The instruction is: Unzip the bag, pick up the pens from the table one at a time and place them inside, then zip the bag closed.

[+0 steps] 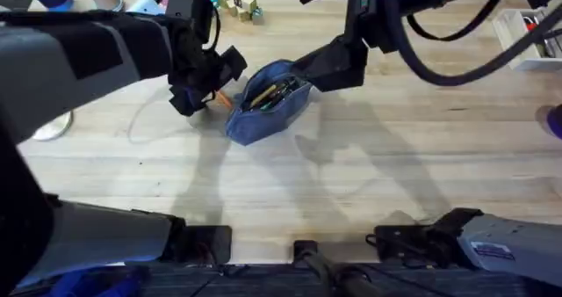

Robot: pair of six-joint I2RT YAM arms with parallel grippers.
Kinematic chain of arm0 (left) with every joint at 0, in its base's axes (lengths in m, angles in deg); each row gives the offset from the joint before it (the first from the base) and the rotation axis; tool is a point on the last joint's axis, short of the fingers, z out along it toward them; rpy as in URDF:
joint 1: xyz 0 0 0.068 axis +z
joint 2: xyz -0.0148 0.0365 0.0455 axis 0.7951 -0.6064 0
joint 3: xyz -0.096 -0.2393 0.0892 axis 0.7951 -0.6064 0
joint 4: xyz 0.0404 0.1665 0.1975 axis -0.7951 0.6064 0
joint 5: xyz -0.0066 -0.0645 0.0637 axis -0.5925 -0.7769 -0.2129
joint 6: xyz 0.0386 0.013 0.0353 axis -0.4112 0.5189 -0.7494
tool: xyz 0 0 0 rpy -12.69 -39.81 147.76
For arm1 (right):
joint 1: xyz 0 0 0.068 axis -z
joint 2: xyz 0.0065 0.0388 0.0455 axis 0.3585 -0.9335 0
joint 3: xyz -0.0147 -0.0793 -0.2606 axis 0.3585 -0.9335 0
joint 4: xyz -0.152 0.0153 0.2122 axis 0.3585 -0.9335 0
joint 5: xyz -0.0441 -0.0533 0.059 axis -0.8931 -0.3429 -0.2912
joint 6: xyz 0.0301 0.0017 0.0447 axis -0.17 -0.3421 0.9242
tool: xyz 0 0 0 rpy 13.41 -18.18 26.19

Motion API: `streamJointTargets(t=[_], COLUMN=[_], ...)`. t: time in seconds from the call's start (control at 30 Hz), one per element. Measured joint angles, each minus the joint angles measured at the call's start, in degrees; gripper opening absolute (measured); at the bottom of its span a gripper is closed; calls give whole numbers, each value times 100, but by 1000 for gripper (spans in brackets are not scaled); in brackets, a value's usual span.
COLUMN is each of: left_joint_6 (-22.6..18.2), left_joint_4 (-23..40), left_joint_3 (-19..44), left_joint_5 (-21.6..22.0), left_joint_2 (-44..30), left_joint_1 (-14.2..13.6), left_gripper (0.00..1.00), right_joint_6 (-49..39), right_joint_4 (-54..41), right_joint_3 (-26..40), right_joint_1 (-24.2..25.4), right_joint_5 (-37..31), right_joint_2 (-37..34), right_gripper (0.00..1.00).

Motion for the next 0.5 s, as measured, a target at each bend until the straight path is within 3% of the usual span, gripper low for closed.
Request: streamJointTargets(t=[0.5], left_joint_6=[9], left_joint_4=[404], left_joint_3=[399], left_joint_5=[389], left_joint_2=[-471], left_joint_1=[-120], left_gripper=[997], right_joint_6=[0], right_joint_4=[67], right_joint_3=[0], right_joint_1=[0], right_joint_5=[-2], right_joint_2=[-127], right_gripper=[997])
